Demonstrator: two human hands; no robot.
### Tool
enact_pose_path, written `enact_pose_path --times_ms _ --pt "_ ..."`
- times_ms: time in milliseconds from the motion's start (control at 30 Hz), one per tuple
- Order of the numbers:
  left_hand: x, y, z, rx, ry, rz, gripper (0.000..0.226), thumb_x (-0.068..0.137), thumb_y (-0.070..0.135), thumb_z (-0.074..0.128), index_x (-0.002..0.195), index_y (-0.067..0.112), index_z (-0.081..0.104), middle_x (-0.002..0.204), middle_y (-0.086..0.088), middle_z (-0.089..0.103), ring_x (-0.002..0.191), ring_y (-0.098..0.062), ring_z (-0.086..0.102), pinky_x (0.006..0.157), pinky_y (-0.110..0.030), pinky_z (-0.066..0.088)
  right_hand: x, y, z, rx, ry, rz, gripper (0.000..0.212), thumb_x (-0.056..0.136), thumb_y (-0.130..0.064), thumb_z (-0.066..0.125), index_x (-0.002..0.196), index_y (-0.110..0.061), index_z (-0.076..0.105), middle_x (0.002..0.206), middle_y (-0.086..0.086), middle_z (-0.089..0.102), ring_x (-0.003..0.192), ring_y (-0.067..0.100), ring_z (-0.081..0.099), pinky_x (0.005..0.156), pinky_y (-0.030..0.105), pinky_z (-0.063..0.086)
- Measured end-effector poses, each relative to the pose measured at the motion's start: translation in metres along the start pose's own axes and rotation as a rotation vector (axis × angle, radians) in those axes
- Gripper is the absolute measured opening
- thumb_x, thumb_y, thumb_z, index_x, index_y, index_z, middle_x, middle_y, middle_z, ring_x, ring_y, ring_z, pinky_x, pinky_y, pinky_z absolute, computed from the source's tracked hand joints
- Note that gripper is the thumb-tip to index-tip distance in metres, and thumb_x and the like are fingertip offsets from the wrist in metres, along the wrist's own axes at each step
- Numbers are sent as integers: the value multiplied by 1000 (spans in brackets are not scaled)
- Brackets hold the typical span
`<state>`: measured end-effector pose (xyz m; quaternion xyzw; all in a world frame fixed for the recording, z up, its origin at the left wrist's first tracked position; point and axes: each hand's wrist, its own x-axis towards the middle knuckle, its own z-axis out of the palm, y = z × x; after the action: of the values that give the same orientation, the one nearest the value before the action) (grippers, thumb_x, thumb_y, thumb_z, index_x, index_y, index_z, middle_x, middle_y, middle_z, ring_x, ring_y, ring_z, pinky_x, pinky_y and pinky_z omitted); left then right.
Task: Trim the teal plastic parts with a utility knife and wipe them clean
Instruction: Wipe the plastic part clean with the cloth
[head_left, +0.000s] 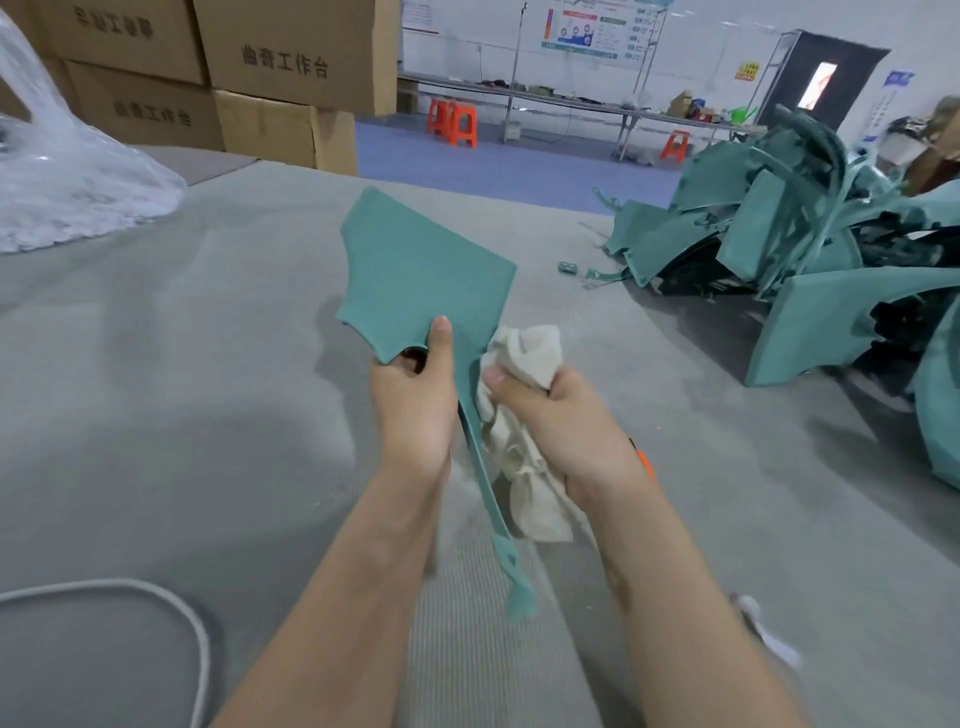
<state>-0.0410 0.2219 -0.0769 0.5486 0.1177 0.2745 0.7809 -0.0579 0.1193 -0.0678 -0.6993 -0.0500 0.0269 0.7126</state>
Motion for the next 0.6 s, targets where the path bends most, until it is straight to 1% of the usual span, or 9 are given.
enact_pose_path --times_ms 67,133,167,200,300,367,433,533,600 --pt "-1 0 2 29 -24 1 8 92 21 64 88 14 66 76 13 67 65 6 62 67 -12 49 0 4 8 -81 31 -77 19 94 -12 62 109 0 61 98 12 69 82 11 63 74 25 52" --pt "-4 2 5 35 -77 -36 12 91 23 64 89 11 66 78 6 69 70 -1 65 69 -17 51 0 4 12 -78 85 -112 10 94 -12 61 93 -2 59 75 9 61 60 6 55 57 21 47" --pt "-6 3 6 27 -111 -63 12 91 23 64 90 11 66 81 3 70 74 -5 66 71 -20 52 0 4 12 -66 114 -111 12 95 -13 61 85 -6 58 68 6 59 56 7 54 54 23 46" --pt "-7 3 6 20 -142 -82 13 92 23 63 93 10 66 85 1 71 77 -8 67 73 -22 53 1 4 11 -79 144 -98 16 95 -18 61 80 -10 58 67 5 61 58 11 58 58 28 49" --pt "-8 5 6 15 -219 -105 12 92 22 62 95 12 67 87 4 72 82 -8 69 74 -22 55 4 5 9 -145 221 -94 19 93 -33 62 86 -15 64 86 8 72 85 25 69 82 46 55" --pt "-8 6 6 18 -269 -116 8 93 22 62 92 16 68 86 6 73 85 -9 69 78 -23 55 5 5 8 -127 271 -106 26 93 -38 61 85 -13 65 87 14 71 84 27 68 82 49 53" --pt "-9 7 6 11 -309 -132 8 93 20 61 95 16 67 92 4 73 91 -11 69 83 -26 54 6 6 5 -98 288 -106 36 93 -43 58 80 -11 62 76 16 67 73 28 63 74 45 52" --pt "-11 8 5 -10 -378 -152 13 94 17 59 104 14 66 105 -1 72 100 -15 68 88 -29 53 8 8 -1 -51 325 -117 34 95 -43 57 70 -21 61 64 -2 62 65 12 58 66 31 46" --pt "-14 8 5 10 -406 -162 14 94 16 59 106 13 66 104 0 72 95 -11 69 84 -24 54 10 7 -7 -11 375 -115 33 96 -40 57 68 -23 64 62 -12 66 61 3 63 62 21 49"
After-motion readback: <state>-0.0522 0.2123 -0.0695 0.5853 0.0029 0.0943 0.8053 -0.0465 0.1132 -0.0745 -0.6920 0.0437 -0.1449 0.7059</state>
